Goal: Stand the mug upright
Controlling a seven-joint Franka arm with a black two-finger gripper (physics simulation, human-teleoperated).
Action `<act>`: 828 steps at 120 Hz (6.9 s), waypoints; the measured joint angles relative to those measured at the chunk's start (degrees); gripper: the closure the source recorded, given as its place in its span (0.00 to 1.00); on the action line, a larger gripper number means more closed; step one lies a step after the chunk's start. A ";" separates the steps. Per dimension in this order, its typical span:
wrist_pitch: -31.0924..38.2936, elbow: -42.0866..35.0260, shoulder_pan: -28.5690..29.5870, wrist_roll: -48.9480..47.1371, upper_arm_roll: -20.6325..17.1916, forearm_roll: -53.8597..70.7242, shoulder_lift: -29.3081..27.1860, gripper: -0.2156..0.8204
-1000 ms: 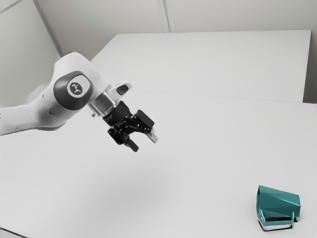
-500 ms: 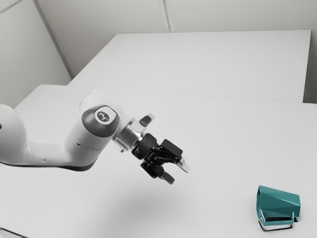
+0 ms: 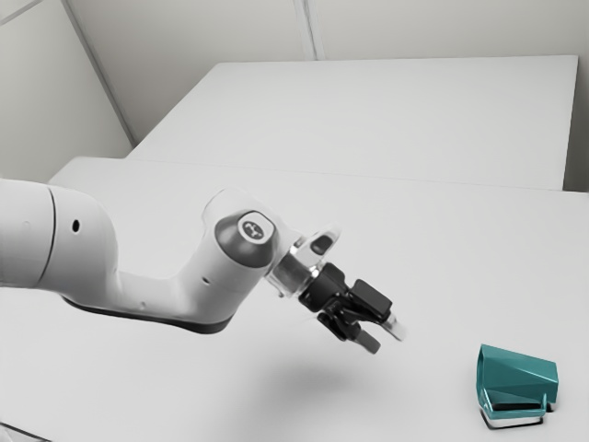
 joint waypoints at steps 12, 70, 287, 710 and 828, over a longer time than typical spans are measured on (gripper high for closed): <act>0.91 0.45 -0.44 1.71 -0.86 -2.75 1.11 0.21; 6.39 6.37 -5.72 5.16 -4.14 -13.34 9.11 0.21; 6.43 19.99 -8.39 7.12 -4.17 -22.08 23.61 0.32; -4.22 14.66 19.18 -21.67 8.40 76.31 8.51 0.97; -1.44 13.39 19.65 -21.33 9.18 72.82 9.67 0.73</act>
